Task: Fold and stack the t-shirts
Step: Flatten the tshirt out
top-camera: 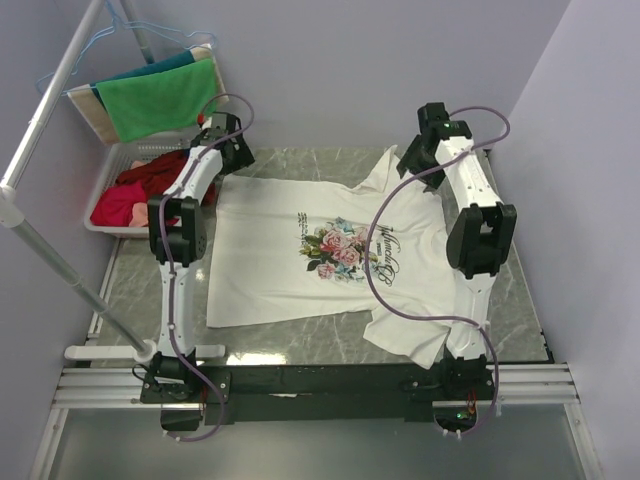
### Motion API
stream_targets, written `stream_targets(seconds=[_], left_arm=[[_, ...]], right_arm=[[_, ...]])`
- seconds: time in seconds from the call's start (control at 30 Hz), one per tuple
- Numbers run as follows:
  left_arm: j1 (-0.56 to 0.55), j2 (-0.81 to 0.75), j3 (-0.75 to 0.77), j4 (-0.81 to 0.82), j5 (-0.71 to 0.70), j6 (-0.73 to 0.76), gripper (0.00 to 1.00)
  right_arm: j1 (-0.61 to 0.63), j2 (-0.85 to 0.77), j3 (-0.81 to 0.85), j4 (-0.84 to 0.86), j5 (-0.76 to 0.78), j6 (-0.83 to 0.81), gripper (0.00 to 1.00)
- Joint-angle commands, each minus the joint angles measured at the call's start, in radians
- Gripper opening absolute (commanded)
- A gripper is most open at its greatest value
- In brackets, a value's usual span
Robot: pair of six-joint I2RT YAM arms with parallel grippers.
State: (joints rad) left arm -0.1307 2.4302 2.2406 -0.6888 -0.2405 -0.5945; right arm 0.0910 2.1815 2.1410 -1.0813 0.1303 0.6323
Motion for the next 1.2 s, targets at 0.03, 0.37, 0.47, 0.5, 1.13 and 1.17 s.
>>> stream_targets(seconds=[0.03, 0.37, 0.47, 0.5, 1.13, 1.17], left_arm=[[0.006, 0.065, 0.060, 0.014, -0.025, -0.021, 0.95], [0.000, 0.164, 0.134, -0.006, -0.112, -0.022, 0.85], [0.000, 0.165, 0.117, 0.026, -0.137, -0.031, 0.85], [0.000, 0.168, 0.117, 0.029, -0.143, -0.036, 0.85], [-0.006, 0.201, 0.125, 0.011, -0.157, 0.001, 0.54], [-0.007, 0.201, 0.125, 0.008, -0.158, 0.002, 0.54]], right_arm=[[-0.002, 0.084, 0.140, 0.014, -0.073, -0.006, 0.76], [-0.013, 0.149, 0.108, 0.115, -0.153, -0.040, 0.76], [-0.013, 0.178, 0.103, 0.146, -0.156, -0.037, 0.76], [-0.011, 0.187, 0.108, 0.155, -0.158, -0.033, 0.76], [-0.013, 0.222, 0.140, 0.250, -0.198, 0.003, 0.76], [-0.014, 0.222, 0.142, 0.251, -0.199, 0.003, 0.76]])
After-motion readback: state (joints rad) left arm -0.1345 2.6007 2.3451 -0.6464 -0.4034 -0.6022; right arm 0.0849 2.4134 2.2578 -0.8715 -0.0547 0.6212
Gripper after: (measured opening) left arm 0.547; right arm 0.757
